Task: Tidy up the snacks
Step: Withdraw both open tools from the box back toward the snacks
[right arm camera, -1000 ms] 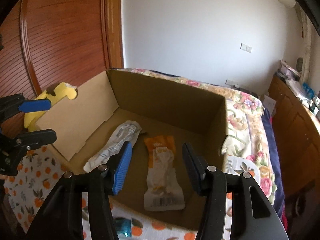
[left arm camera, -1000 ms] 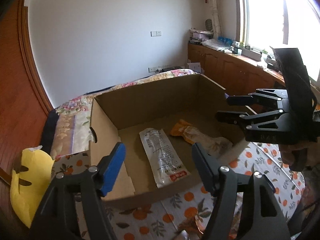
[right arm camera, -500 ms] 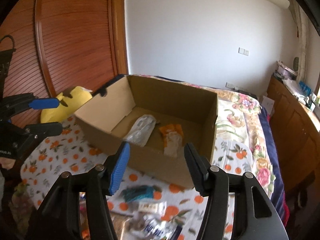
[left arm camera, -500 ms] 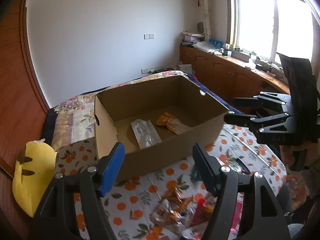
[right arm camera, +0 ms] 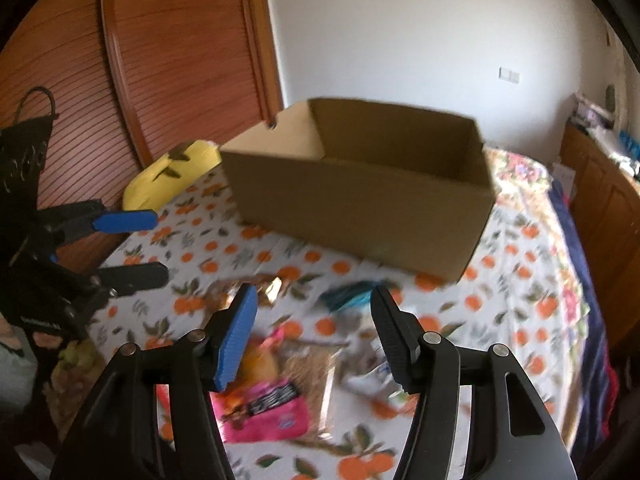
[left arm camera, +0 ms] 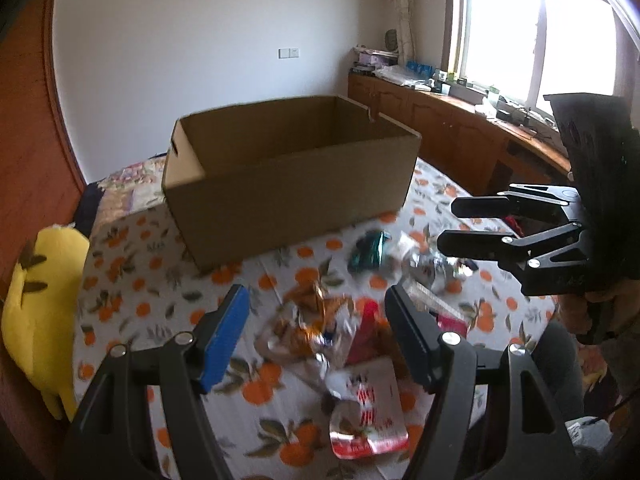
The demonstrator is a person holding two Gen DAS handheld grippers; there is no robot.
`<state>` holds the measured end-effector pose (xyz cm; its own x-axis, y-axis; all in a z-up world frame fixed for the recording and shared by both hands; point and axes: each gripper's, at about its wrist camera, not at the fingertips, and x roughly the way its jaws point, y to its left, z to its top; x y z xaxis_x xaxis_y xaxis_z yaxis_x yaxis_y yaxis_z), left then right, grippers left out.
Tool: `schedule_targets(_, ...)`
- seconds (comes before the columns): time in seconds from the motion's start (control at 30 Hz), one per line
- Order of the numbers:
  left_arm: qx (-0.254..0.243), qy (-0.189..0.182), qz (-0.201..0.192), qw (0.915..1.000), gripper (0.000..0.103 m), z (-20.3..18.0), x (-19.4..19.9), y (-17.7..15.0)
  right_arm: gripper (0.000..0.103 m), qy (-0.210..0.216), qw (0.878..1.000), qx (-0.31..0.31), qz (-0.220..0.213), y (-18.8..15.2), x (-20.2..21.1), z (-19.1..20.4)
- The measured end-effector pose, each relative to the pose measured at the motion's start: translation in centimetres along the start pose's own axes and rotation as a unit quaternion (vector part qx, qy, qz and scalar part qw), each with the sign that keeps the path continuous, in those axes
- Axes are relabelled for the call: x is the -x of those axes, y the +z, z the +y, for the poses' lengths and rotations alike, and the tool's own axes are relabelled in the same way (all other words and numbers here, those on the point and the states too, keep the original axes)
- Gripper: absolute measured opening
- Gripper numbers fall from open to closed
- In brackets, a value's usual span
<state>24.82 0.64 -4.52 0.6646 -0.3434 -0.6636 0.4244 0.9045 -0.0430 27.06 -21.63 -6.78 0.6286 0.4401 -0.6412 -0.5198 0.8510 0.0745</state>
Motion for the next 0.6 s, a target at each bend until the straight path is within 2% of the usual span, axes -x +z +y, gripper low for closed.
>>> schedule_targets(0.07, 0.006, 0.01, 0.002, 0.9999, 0.071, -0.3, -0.2, -1.4, 0.06, 0.006, 1.0, 0.002, 0.007, -0.8, -0.6, 0.7)
schedule_targets(0.3, 0.023, 0.009, 0.017, 0.9996, 0.071, -0.9, -0.8, -4.9, 0.06, 0.028, 0.999, 0.008, 0.029, -3.2, -2.6, 2.6)
schedule_targets(0.6, 0.055, 0.006, 0.034, 0.9979, 0.071, -0.7, -1.1, -8.3, 0.058, 0.025, 0.996, 0.047, 0.066, -4.5, -4.4, 4.3)
